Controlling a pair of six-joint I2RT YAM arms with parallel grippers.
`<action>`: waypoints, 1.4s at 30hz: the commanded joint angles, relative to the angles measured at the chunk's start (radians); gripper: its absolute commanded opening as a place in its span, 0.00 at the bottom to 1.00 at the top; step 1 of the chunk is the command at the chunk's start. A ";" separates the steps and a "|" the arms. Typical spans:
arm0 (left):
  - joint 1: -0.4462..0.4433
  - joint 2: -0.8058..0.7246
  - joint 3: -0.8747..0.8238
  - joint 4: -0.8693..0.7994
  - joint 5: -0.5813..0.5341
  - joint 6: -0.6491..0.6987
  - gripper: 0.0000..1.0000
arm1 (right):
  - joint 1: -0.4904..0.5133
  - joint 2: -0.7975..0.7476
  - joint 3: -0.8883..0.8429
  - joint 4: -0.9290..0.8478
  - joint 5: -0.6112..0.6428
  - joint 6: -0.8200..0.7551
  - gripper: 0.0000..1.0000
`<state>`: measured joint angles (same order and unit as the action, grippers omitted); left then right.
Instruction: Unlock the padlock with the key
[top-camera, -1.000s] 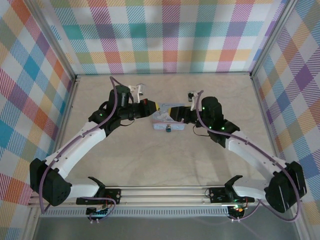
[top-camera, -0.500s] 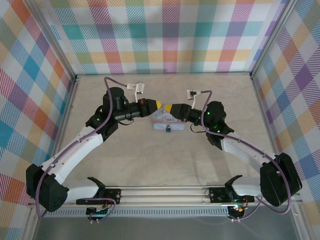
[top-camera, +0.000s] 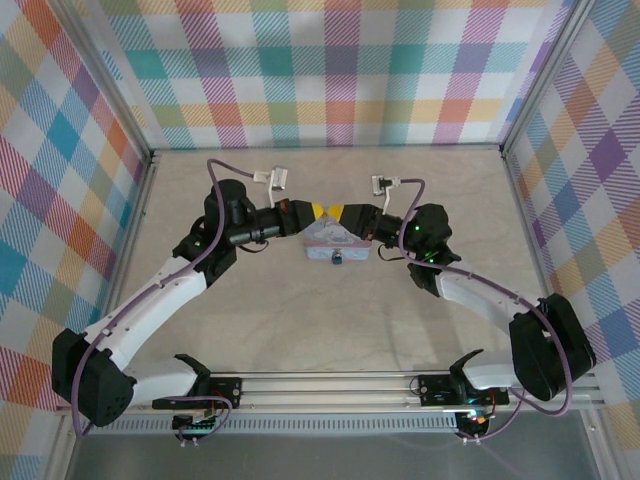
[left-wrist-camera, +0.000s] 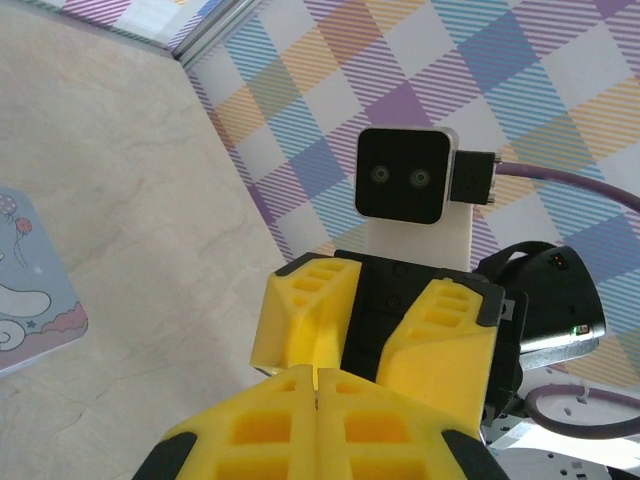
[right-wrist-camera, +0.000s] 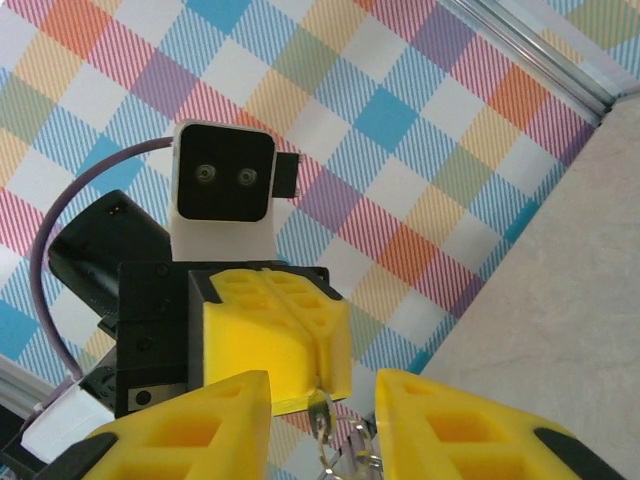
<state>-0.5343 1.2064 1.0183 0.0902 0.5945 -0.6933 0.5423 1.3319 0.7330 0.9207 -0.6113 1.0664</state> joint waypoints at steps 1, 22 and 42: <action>0.005 -0.021 -0.016 0.070 0.019 -0.020 0.00 | -0.003 0.014 0.017 0.057 -0.028 0.013 0.35; -0.014 -0.029 -0.047 0.154 -0.037 -0.075 0.00 | 0.049 0.107 0.026 0.270 0.025 0.165 0.33; -0.013 -0.045 -0.062 0.149 -0.093 -0.071 0.00 | 0.053 0.090 0.023 0.241 0.015 0.151 0.08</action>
<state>-0.5426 1.1851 0.9703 0.2005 0.5133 -0.7635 0.5888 1.4410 0.7334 1.1263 -0.5838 1.2217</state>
